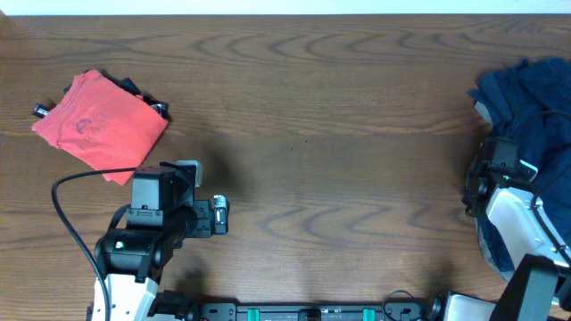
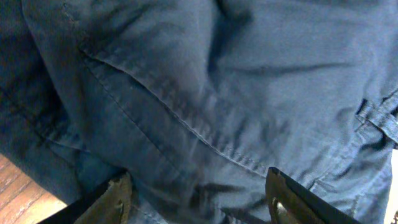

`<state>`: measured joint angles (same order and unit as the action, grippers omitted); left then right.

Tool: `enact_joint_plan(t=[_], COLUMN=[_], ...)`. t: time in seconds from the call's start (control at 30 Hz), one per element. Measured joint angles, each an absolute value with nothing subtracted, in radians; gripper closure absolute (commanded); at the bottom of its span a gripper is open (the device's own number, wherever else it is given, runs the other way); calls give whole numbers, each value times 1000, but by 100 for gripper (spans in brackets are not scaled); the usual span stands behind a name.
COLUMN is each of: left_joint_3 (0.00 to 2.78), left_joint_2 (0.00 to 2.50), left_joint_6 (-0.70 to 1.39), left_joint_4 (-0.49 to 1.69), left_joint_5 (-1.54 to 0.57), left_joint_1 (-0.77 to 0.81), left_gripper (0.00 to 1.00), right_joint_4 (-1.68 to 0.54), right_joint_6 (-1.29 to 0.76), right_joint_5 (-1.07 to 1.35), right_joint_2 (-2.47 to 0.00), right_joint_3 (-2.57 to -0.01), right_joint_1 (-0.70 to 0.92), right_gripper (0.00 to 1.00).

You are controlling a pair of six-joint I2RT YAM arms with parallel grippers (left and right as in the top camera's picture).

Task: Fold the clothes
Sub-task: 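Reach the right gripper to the navy shorts pile and grasp it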

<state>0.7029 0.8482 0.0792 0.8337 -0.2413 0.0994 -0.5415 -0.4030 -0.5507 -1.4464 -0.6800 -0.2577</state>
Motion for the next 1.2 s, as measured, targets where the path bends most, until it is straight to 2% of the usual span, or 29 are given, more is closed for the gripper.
enact_joint_plan(t=[0.07, 0.4, 0.43, 0.57, 0.73, 1.0, 1.2], left_joint_3=[703, 703, 703, 703, 703, 703, 703], left_joint_2=[848, 848, 848, 848, 848, 848, 848], left_joint_6=[79, 79, 79, 79, 79, 79, 79], left_joint_4=[834, 834, 834, 834, 834, 834, 834], left_joint_5=[-241, -241, -241, -241, -241, -241, -242], left_joint_1=[99, 99, 99, 99, 99, 99, 99], left_gripper=[2, 2, 2, 2, 2, 2, 2], right_joint_4=[-537, -533, -532, -516, -514, -521, -709], right_joint_6=[-405, -410, -410, -411, -411, -414, -417], right_joint_5=[-550, -538, -536, -526, -515, -513, -507], right_joint_2=[-1454, -1460, -1460, -1460, -1460, -1460, -1407], right_joint_3=[-680, -680, -680, -679, -678, -680, -820], right_joint_1=[-258, -258, -258, -257, -258, -258, -258], right_gripper=[43, 44, 47, 76, 98, 99, 99])
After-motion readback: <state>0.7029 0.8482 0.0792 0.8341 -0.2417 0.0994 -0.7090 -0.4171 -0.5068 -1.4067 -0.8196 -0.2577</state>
